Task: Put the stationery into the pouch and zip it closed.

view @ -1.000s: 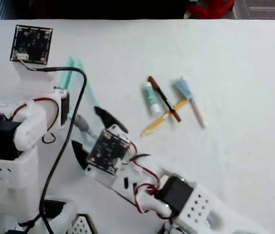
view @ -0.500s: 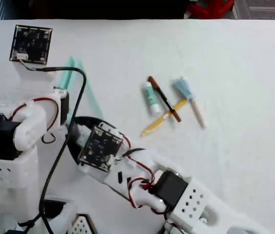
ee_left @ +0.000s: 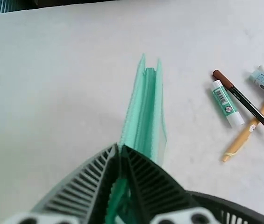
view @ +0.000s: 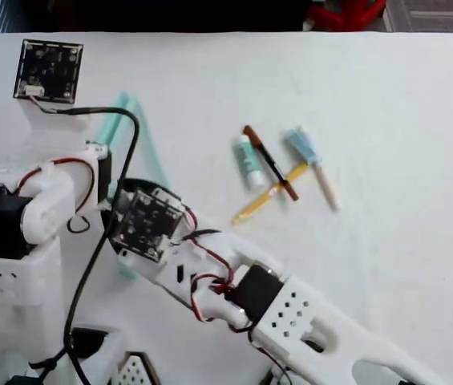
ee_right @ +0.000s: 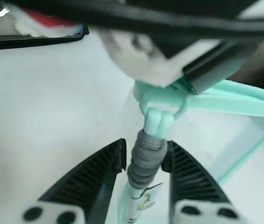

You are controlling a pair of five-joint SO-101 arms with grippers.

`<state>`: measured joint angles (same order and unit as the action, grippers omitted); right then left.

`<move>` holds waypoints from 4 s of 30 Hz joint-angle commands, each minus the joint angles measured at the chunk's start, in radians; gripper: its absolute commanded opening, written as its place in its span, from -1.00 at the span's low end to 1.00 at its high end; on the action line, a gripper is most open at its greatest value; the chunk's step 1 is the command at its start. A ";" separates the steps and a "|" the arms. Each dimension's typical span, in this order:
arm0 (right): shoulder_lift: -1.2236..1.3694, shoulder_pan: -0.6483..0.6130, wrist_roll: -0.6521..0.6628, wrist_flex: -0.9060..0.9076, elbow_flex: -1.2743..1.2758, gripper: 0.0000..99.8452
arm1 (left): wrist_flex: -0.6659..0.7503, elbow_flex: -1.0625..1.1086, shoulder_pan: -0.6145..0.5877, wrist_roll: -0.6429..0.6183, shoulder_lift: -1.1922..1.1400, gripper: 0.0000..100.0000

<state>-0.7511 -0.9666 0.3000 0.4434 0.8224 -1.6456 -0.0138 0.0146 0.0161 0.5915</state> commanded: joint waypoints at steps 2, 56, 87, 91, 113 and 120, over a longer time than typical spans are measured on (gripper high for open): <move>-0.036 0.030 0.006 -0.019 -0.055 -0.92 | -0.005 0.041 0.027 -0.008 0.001 -0.95; 0.042 0.325 0.011 0.390 -0.569 -0.96 | 0.551 0.795 -0.331 0.423 0.638 -0.43; 0.282 0.160 0.003 0.400 -0.879 -0.96 | 0.508 1.128 0.113 -0.331 1.231 -0.42; 0.302 0.154 -0.020 0.433 -0.965 -0.96 | 0.611 1.197 0.120 -0.333 1.231 -0.42; 0.298 0.016 -0.075 0.552 -1.059 -0.96 | 0.824 1.339 0.016 -0.342 1.231 -0.46; 0.300 0.196 -0.068 0.533 -1.057 -0.96 | 0.703 1.295 -0.170 -0.331 1.233 -0.46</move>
<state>-0.4350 -0.8531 0.2309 0.9973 -0.1765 -0.8784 1.3303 -0.0913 -0.3168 1.8190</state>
